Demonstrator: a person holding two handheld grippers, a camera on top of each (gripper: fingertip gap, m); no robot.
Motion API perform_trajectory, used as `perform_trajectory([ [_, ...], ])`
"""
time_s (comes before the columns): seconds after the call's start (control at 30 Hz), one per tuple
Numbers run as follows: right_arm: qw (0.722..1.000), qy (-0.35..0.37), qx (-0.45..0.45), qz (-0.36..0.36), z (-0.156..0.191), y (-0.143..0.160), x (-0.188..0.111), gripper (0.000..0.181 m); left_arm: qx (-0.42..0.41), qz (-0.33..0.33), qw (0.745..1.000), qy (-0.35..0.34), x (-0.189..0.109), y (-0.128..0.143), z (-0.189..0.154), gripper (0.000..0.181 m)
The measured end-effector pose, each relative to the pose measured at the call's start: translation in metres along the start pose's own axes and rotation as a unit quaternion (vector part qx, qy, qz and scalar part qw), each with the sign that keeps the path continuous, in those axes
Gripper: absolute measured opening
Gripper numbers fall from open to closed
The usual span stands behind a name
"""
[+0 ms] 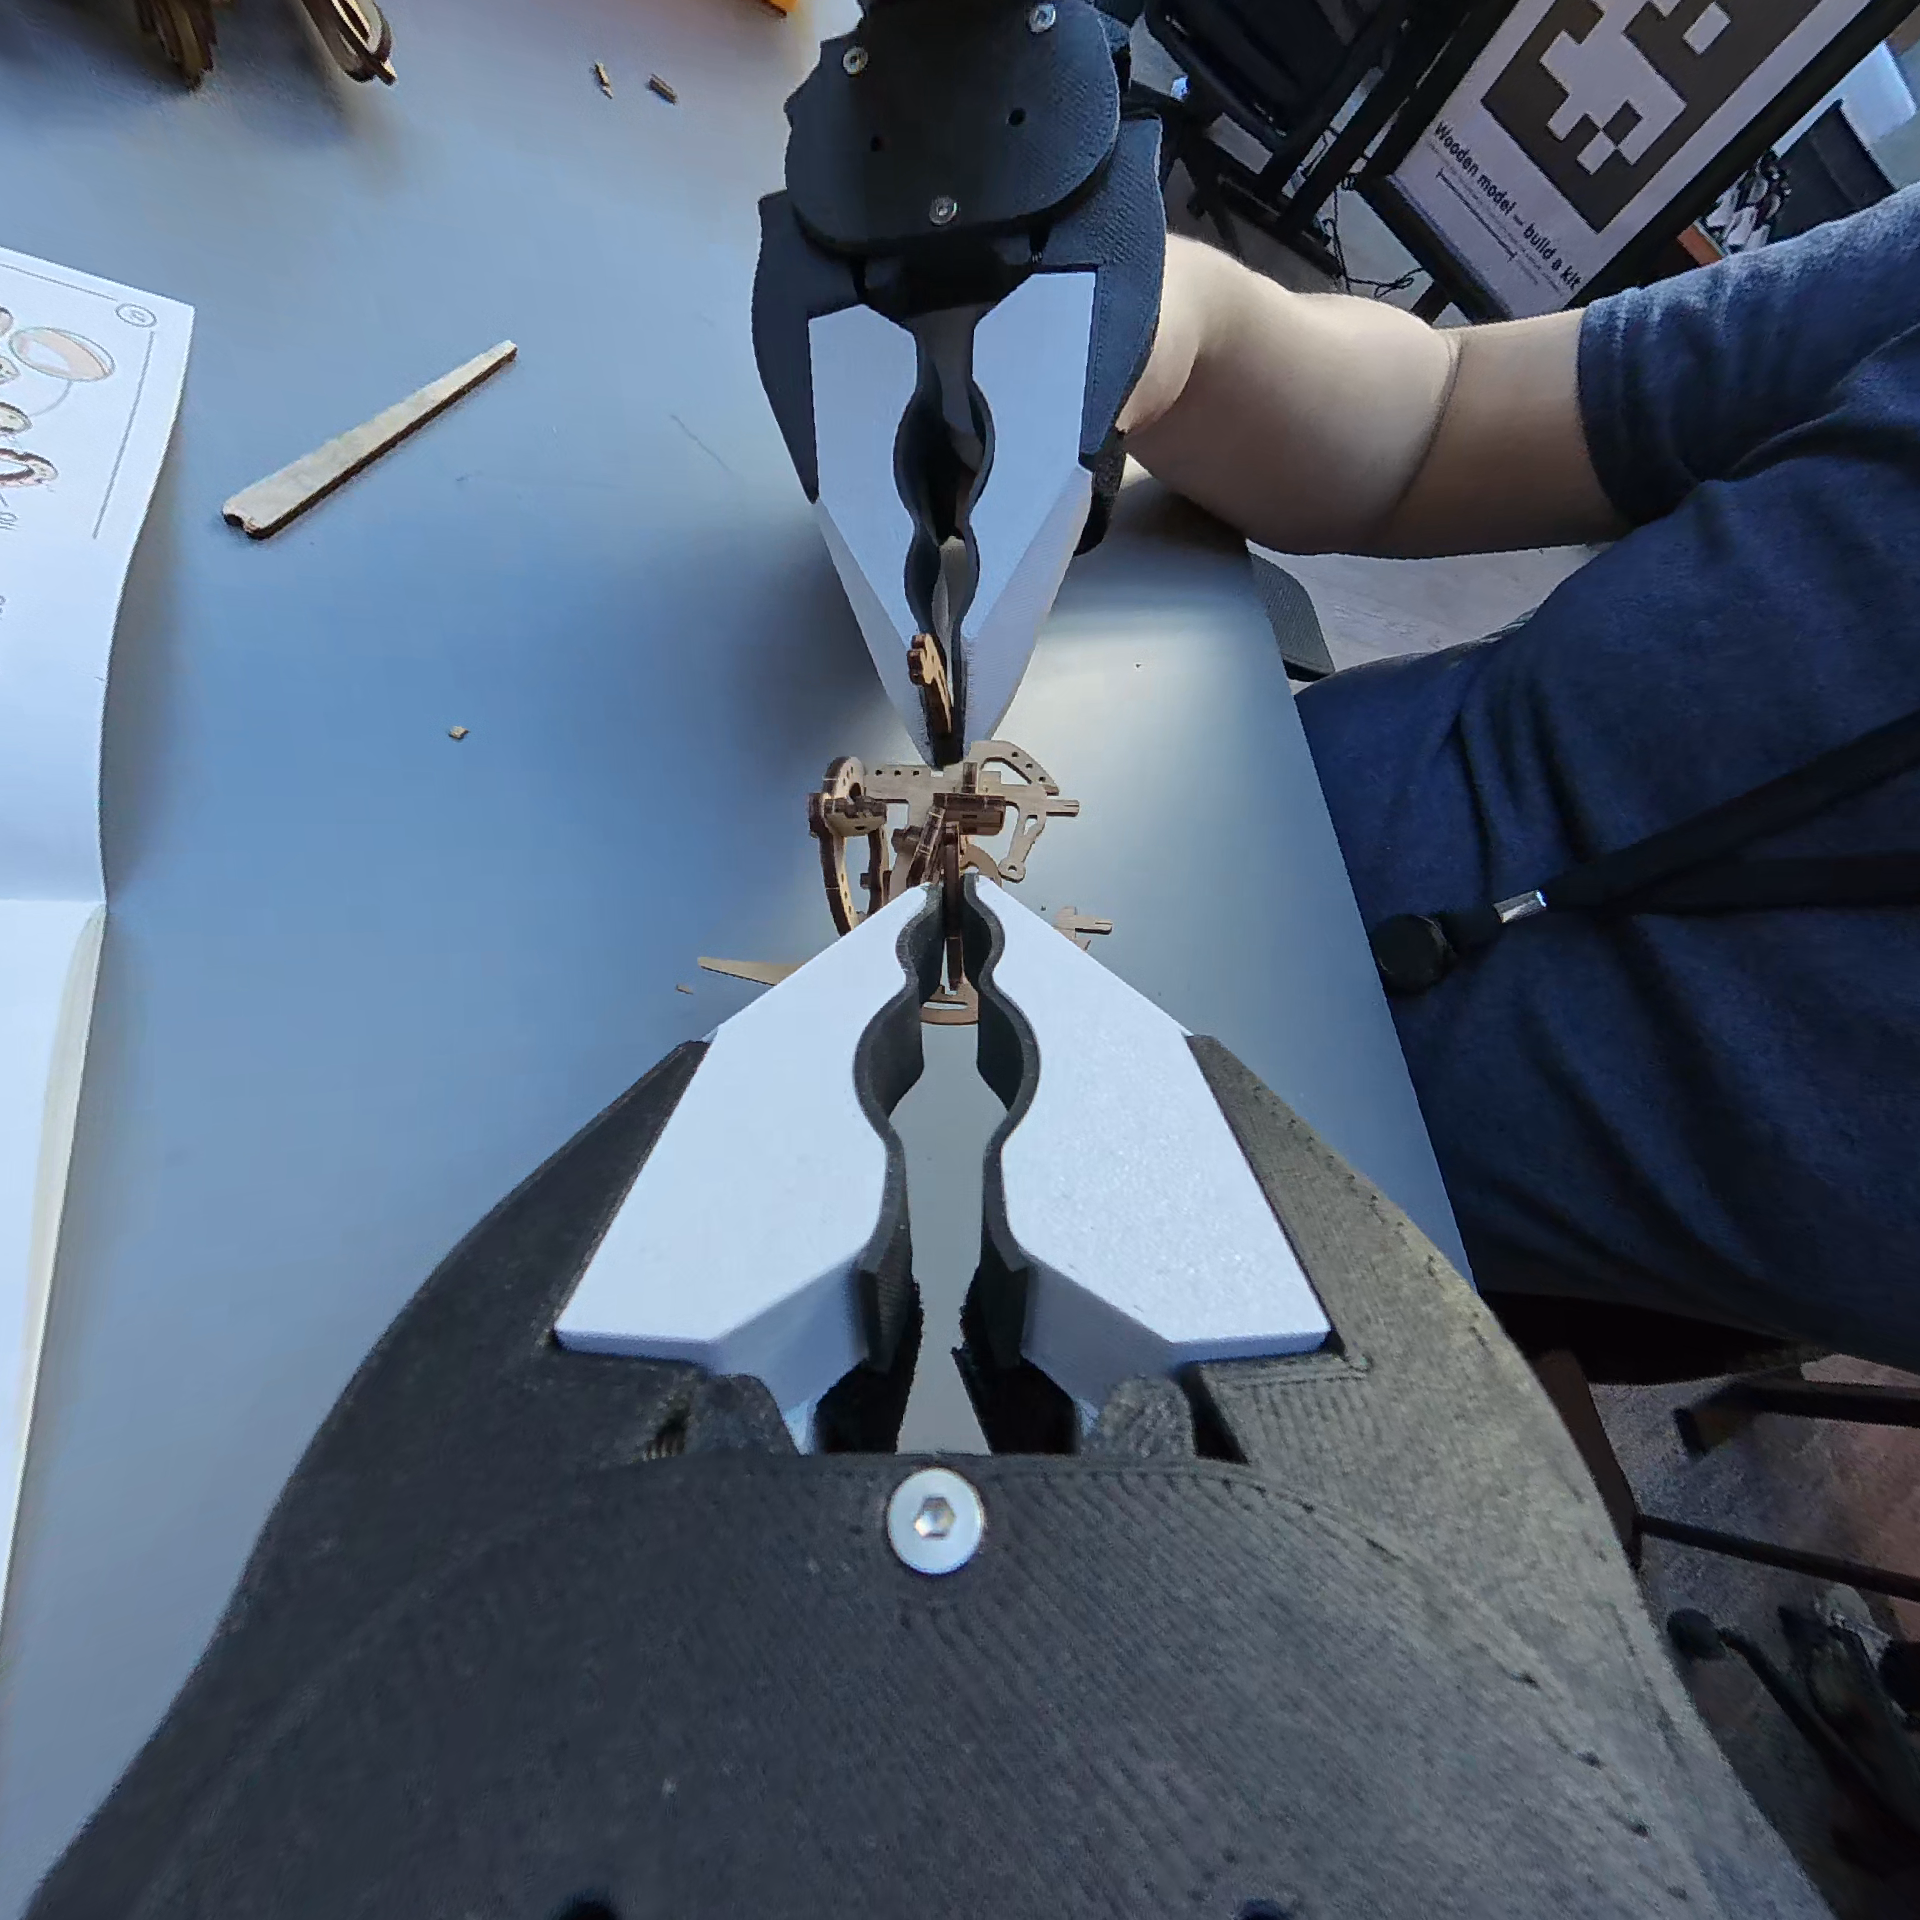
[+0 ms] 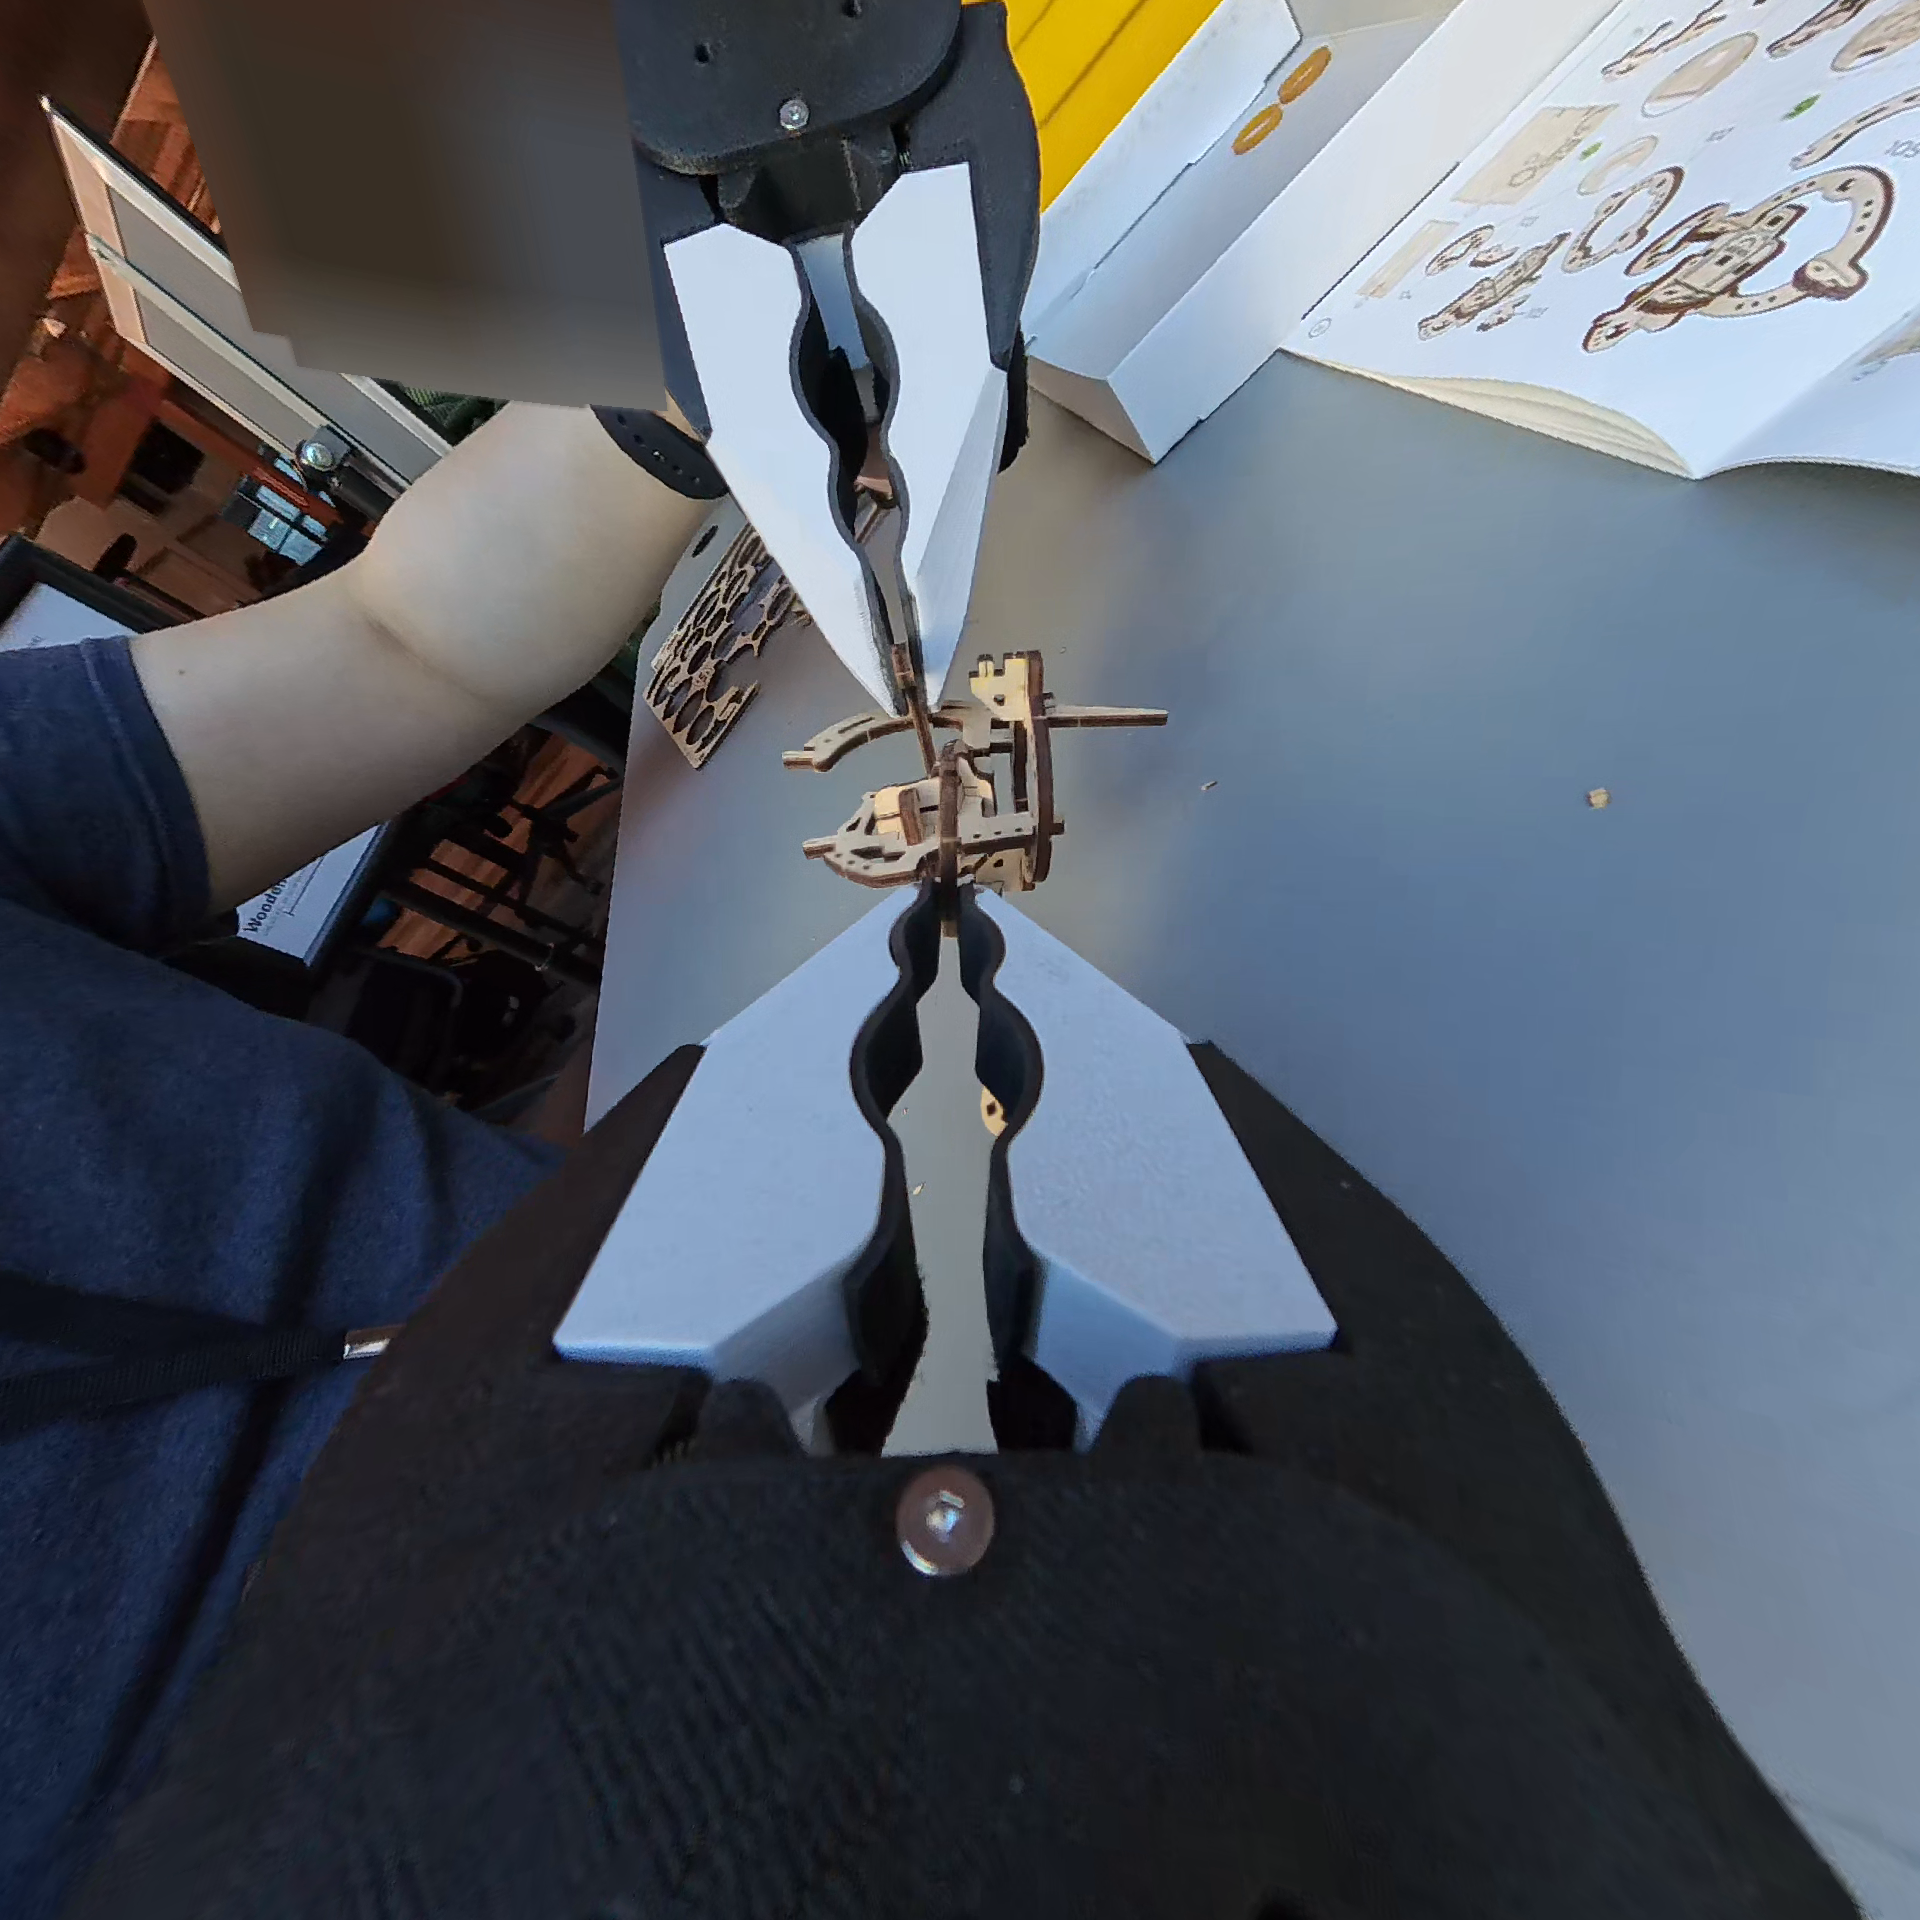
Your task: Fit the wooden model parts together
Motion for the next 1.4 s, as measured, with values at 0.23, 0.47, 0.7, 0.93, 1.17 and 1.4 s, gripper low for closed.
perform_trajectory([
  [0.23, 1.0, 0.0, -0.012, 0.028, -0.002, 0.008, 0.005, 0.002, 0.003, 0.008, 1.0, -0.004, 0.007, 0.005, 0.004, 0.0],
  [0.47, 0.997, 0.025, -0.048, 0.063, -0.008, 0.019, 0.012, 0.001, 0.011, 0.014, 1.0, -0.015, 0.013, 0.015, 0.009, 0.001],
  [0.7, 0.994, 0.021, -0.084, 0.071, -0.01, 0.02, 0.017, 0.001, 0.025, 0.0, 0.999, -0.028, 0.011, 0.018, 0.012, 0.0],
  [0.93, 0.986, 0.037, -0.137, 0.085, -0.008, 0.023, 0.019, 0.001, 0.05, -0.013, 0.998, -0.032, 0.014, 0.019, 0.007, 0.003],
  [1.17, 0.981, 0.049, -0.159, 0.098, -0.008, 0.025, 0.022, 0.002, 0.052, -0.03, 0.997, -0.046, 0.014, 0.023, 0.007, 0.014],
  [1.4, 0.977, 0.051, -0.179, 0.107, -0.004, 0.027, 0.025, 0.001, 0.072, -0.093, 0.99, -0.075, -0.004, 0.021, 0.002, 0.028],
])
Point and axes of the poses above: each gripper's, where its closed fingertips meet, x out along the fingers, y out of its underside, z = x × y across the jaws, the point moved 1 cm from there along -x, back along the fingers, and after that the axes turned 12 degrees about -x, right-handed, at the moved point
